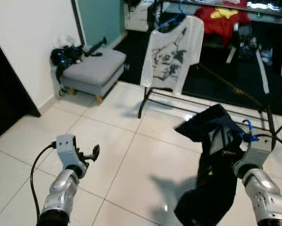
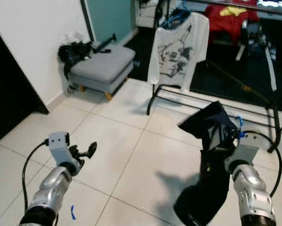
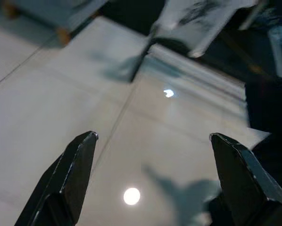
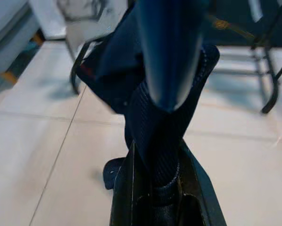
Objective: Hang hanger
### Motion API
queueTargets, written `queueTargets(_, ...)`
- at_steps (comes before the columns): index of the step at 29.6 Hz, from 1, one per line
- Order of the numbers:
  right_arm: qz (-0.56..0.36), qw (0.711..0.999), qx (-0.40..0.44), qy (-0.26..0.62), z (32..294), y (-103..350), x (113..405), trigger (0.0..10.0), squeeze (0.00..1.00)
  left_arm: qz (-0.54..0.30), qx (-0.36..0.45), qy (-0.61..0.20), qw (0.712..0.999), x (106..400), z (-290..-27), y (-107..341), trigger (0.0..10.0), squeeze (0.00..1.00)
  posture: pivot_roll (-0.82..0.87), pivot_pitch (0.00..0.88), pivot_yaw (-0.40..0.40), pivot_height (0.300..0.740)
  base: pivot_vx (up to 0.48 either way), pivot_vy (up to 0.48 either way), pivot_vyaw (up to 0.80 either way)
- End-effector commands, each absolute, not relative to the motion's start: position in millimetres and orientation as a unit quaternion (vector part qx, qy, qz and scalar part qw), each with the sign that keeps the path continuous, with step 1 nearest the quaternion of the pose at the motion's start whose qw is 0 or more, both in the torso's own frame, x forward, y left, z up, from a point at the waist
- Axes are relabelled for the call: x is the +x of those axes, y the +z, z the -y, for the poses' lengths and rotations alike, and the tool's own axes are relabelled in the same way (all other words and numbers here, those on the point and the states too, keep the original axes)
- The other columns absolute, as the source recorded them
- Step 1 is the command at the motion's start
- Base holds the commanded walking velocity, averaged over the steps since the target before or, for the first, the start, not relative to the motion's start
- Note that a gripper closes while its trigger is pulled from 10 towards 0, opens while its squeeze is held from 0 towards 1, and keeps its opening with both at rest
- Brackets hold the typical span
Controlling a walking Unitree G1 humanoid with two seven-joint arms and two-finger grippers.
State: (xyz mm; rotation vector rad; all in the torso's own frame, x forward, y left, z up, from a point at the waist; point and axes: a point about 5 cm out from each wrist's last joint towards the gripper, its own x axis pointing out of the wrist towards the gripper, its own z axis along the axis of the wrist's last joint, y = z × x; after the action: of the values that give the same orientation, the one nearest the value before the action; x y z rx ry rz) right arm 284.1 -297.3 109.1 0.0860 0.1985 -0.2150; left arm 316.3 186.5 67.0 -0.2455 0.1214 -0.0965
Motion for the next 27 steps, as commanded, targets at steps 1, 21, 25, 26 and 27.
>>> queueTargets(1,-0.088,0.989,0.037,-0.110,297,113,285,10.0,0.00,-0.080,-0.118,-0.040,0.989,309,-191,57,10.0,0.00,-0.03,0.116,-0.006,0.740,0.352,0.000,-0.80)
queueTargets(21,-0.062,0.992,0.038,-0.102,296,125,290,10.0,0.00,-0.077,-0.114,-0.033,0.990,311,-195,58,10.0,0.00,-0.03,0.124,-0.006,0.740,0.349,0.000,-0.43)
queueTargets(25,-0.057,0.994,0.033,-0.091,292,127,291,10.0,0.00,-0.081,-0.111,-0.031,0.990,311,-196,57,10.0,0.00,-0.03,0.123,-0.004,0.740,0.345,0.000,0.00)
queueTargets(26,-0.052,0.995,0.032,-0.083,290,128,292,10.0,0.00,-0.082,-0.109,-0.029,0.990,311,-197,56,10.0,0.00,-0.03,0.124,-0.004,0.740,0.345,0.000,0.00)
queueTargets(27,-0.049,0.995,0.031,-0.078,289,129,292,10.0,0.00,-0.083,-0.109,-0.029,0.990,311,-197,56,10.0,0.00,-0.03,0.124,-0.004,0.740,0.345,0.000,0.00)
